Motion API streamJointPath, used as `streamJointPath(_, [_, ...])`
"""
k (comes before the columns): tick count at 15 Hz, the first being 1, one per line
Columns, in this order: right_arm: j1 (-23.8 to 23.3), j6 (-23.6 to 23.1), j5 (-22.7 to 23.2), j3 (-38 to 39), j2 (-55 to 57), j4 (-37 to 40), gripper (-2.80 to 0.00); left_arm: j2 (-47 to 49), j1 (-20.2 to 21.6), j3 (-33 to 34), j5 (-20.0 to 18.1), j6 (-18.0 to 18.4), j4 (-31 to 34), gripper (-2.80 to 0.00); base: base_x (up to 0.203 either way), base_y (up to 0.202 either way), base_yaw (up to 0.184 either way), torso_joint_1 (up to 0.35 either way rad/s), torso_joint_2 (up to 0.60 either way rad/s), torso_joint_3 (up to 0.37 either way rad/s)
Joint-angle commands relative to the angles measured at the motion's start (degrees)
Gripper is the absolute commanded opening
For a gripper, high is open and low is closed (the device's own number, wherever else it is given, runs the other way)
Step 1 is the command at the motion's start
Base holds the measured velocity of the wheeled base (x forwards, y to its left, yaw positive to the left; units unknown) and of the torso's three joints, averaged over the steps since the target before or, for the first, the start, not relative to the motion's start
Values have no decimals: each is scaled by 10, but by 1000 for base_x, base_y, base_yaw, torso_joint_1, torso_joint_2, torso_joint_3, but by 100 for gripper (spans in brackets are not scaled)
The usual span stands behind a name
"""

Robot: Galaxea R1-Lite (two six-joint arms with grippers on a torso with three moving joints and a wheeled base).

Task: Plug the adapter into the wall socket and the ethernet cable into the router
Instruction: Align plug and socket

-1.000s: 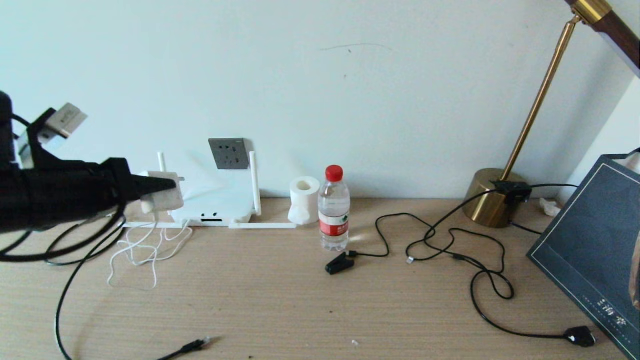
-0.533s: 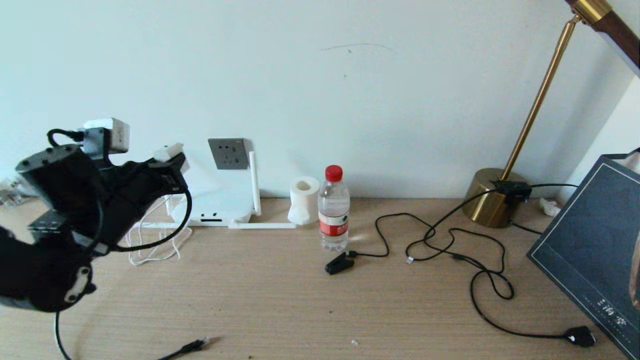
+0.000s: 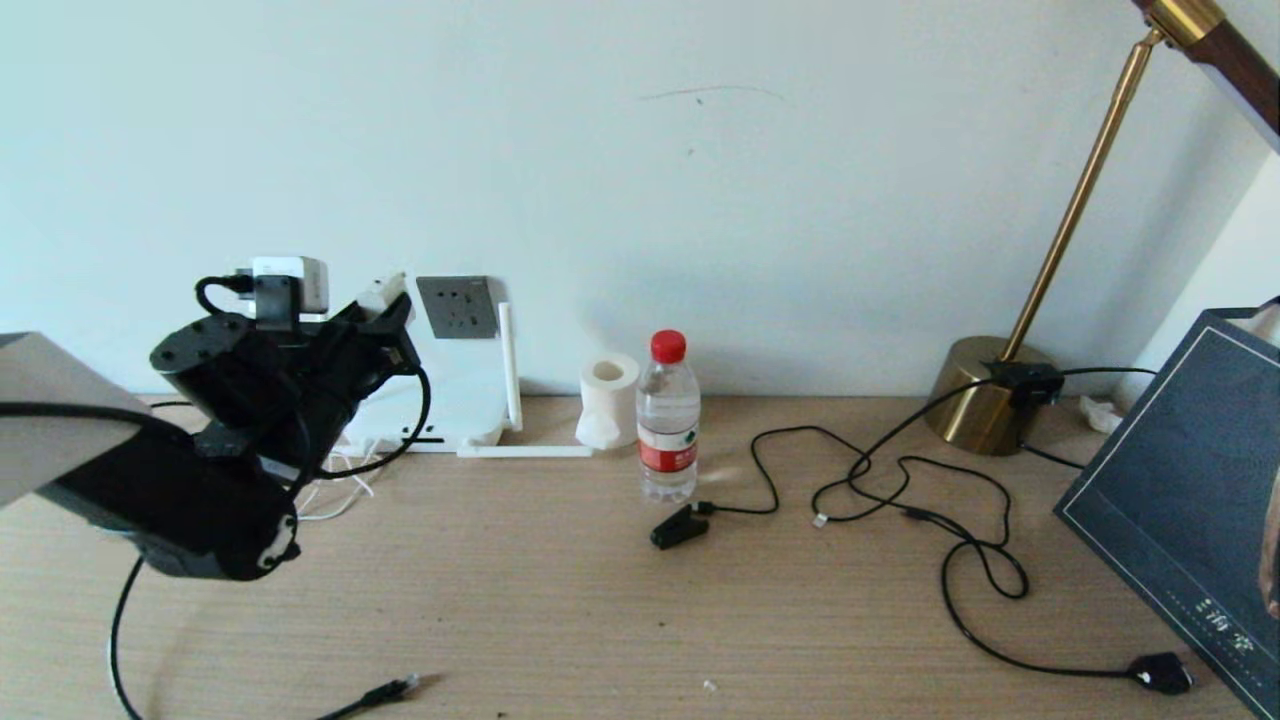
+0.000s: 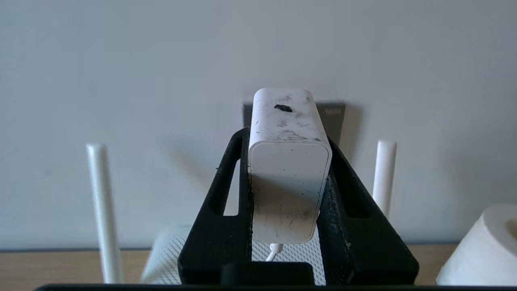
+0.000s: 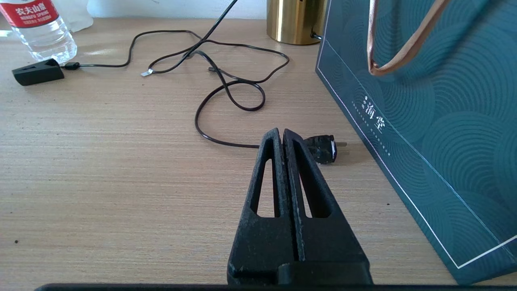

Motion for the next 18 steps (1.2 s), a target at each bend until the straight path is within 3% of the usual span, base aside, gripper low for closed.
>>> streamJointPath(1, [0,-1,0,0,1,0,-280,24,-3,-8,0,0,-5,-280,0,0,0,0,0,0])
streamJointPath(10, [0,0,0,0,0,0,-280,97,-3,-91,5,-16,-5,-280,0,0,0,0,0,0])
streamJointPath(18, [0,0,0,0,0,0,-280,109,-3,-102,2,-23,-16,-280,0,0,0,0,0,0])
